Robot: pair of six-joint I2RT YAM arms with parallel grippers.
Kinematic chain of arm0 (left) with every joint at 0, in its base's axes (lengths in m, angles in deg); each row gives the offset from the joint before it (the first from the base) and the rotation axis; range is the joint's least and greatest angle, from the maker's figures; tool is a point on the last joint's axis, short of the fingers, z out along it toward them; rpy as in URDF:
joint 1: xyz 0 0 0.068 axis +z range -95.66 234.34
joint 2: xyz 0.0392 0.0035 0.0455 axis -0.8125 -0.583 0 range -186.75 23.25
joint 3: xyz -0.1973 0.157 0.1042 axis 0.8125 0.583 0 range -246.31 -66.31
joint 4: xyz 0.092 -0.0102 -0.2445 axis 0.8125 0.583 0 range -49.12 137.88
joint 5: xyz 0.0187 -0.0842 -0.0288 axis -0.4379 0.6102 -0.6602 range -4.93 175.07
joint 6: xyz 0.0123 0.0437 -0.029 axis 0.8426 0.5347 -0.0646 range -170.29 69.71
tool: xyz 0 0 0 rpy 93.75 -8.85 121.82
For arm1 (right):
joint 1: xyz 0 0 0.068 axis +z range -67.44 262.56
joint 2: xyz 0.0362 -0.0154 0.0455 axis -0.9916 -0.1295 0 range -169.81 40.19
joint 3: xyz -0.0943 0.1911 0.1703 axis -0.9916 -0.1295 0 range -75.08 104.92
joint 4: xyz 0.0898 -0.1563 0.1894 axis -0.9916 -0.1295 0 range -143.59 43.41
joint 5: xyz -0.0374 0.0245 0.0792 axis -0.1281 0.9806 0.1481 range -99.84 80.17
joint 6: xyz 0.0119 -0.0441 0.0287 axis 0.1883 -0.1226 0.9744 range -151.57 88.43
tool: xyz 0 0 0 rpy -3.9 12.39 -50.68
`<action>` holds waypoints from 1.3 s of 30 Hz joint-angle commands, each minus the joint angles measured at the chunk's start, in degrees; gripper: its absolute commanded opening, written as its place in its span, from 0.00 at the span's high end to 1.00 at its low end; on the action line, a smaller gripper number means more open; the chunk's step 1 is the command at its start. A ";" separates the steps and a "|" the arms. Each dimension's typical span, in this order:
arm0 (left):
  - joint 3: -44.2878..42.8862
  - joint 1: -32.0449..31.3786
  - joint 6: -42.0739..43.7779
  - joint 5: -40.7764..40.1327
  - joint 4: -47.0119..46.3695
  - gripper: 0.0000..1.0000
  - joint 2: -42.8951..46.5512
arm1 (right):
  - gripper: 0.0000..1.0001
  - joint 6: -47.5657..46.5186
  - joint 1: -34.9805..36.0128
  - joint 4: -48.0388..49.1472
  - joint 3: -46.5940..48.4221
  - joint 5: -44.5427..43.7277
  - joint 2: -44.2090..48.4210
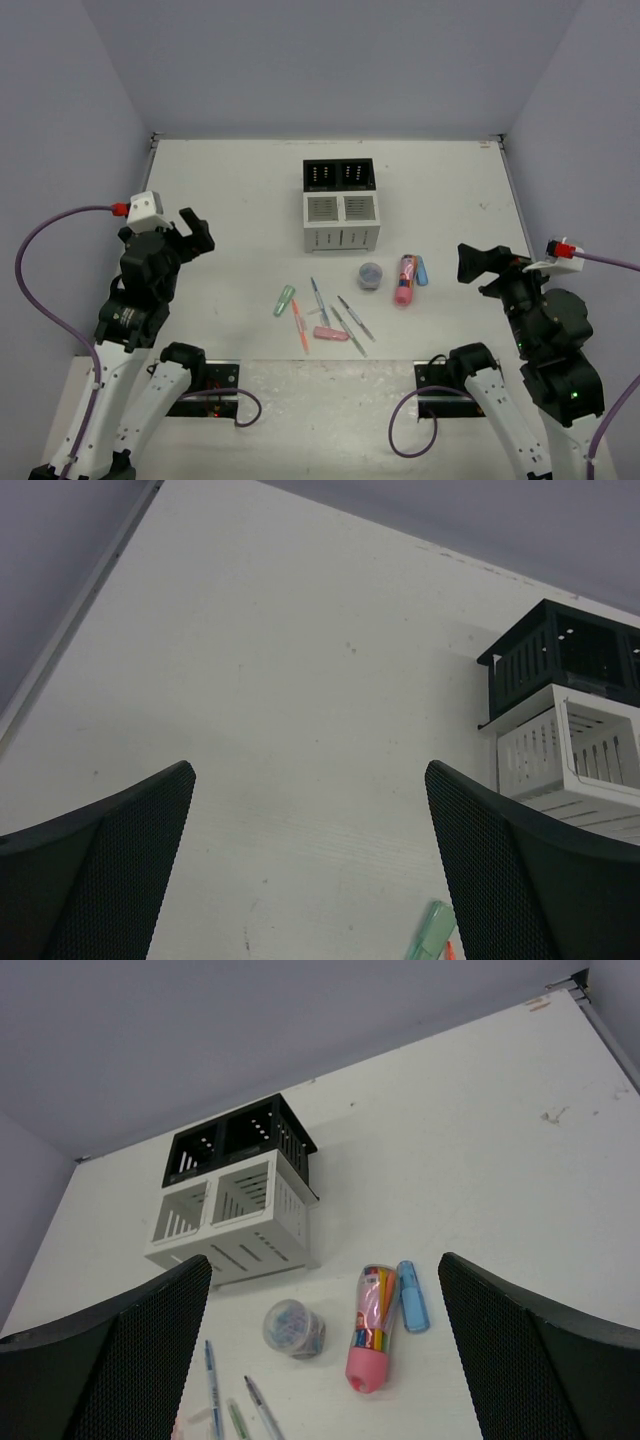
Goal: Sort the stationery into containers
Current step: Pick up the stationery from the center of the board.
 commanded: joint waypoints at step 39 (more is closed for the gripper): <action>1.02 -1.66 1.74 4.23 -3.43 0.00 4.12 | 0.22 13.08 1.30 26.65 -18.14 8.98 -50.08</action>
